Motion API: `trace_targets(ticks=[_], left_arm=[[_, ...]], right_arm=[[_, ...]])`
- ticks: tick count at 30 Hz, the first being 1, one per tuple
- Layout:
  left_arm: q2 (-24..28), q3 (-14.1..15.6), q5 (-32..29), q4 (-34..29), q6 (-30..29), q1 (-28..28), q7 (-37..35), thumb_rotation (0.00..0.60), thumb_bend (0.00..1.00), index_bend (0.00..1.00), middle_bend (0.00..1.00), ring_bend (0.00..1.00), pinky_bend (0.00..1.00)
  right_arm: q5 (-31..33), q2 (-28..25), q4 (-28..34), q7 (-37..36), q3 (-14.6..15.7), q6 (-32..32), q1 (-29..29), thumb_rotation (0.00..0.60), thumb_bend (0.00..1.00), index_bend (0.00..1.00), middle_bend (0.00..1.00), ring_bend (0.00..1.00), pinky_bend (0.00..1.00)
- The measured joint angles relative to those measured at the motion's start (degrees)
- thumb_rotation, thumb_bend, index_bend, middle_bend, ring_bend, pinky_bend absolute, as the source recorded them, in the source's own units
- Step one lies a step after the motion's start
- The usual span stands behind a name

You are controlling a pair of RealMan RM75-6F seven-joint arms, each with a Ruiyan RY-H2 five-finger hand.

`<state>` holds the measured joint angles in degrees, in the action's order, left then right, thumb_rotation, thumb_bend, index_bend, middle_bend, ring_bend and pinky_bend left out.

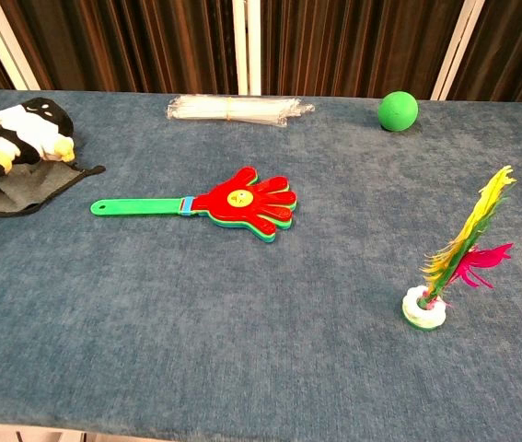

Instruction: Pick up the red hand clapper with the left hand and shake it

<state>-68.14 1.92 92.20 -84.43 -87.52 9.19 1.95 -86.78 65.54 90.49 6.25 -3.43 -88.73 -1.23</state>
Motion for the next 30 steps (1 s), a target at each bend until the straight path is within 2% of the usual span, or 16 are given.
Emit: trace_targets(ticks=[16, 23, 26, 30], left_arm=[[0.35, -1.05, 0.44, -1.76, 1.73, 0.9, -0.16, 0.431, 0.09, 0.16, 0.13, 0.0, 0.06], [-0.4, -2.15, 0.86, -3.23, 6.11, 4.36, 0.01, 0.453, 0.09, 0.16, 0.13, 0.0, 0.06], [-1.6, -3.07, 0.73, -4.16, 8.47, 6.39, 0.42, 0.475, 0.09, 0.16, 0.13, 0.0, 0.06], [-3.8, -4.35, 0.07, -5.29, 12.15, 9.29, 1.16, 0.473, 0.09, 0.16, 0.13, 0.0, 0.06]], right_arm=[[0.78, -0.31, 0.07, -0.91, -0.6, 0.09, -0.03, 0.6, 0.33, 0.0, 0.0, 0.0, 0.0], [0.77, -0.44, 0.35, -0.43, -0.47, 0.63, -0.22, 0.6, 0.33, 0.0, 0.0, 0.0, 0.0], [0.69, -0.51, 0.31, -0.46, -0.35, 0.7, -0.2, 0.6, 0.33, 0.0, 0.0, 0.0, 0.0], [0.81, -0.59, 0.08, -0.93, -0.48, 0.54, -0.13, 0.6, 0.33, 0.0, 0.0, 0.0, 0.0]])
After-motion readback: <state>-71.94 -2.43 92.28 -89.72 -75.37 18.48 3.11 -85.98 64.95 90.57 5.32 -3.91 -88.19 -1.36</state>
